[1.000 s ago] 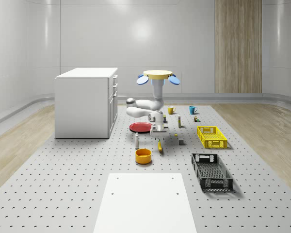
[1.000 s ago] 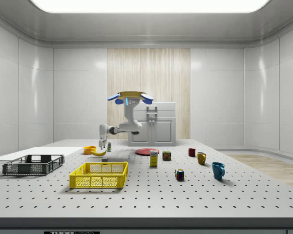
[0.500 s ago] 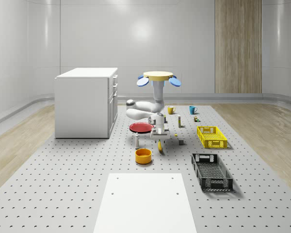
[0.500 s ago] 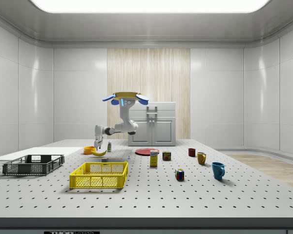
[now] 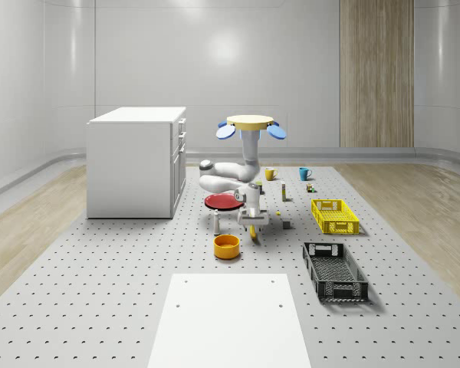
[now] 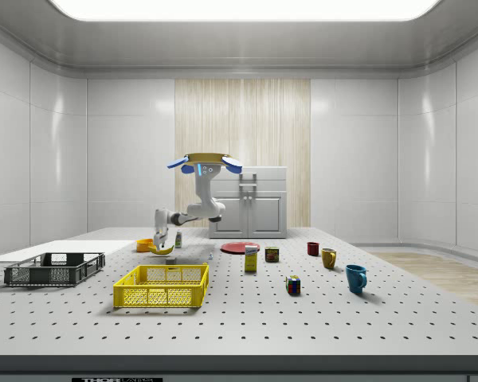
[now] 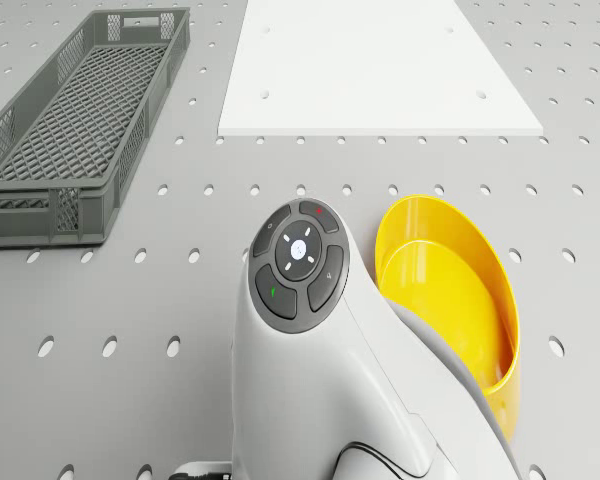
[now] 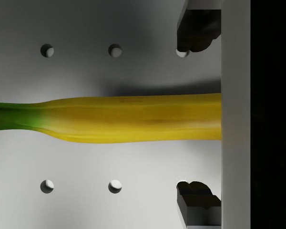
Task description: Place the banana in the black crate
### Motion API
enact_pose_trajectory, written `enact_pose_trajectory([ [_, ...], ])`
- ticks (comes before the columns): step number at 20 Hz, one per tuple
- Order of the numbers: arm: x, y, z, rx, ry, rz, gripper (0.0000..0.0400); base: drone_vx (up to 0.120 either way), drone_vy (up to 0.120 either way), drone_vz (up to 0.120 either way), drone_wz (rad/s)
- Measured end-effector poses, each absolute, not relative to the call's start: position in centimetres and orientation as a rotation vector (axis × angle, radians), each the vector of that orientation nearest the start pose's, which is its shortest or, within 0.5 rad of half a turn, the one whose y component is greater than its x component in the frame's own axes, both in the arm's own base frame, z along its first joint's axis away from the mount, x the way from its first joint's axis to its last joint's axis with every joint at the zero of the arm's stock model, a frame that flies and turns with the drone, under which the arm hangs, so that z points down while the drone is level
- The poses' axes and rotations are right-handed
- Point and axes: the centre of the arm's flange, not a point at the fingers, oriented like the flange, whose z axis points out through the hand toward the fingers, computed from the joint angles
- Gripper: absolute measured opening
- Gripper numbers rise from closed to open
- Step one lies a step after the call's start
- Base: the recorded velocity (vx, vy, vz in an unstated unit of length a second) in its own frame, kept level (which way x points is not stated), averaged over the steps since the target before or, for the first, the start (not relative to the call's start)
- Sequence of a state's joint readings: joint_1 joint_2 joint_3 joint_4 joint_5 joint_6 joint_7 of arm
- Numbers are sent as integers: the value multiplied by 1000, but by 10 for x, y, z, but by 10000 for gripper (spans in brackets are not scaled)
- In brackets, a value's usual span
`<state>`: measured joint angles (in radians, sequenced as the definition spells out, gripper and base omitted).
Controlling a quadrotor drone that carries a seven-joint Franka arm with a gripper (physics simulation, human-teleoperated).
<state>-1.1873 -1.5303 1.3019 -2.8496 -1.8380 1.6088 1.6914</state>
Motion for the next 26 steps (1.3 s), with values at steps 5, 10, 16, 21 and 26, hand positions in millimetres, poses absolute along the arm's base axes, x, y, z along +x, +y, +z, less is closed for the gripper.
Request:
enact_pose_trajectory([
  [5, 314, 0, 520, 1, -2, 786, 400, 0, 0, 0, 0],
  [10, 316, 0, 526, 1, -2, 786, 400, 0, 0, 0, 0],
  [16, 317, 0, 531, 1, -2, 786, 400, 0, 0, 0, 0],
  [21, 317, 0, 532, 1, -2, 786, 228, 0, 0, 0, 0],
  [26, 317, 0, 533, -1, -1, 776, 190, 0, 0, 0, 0],
])
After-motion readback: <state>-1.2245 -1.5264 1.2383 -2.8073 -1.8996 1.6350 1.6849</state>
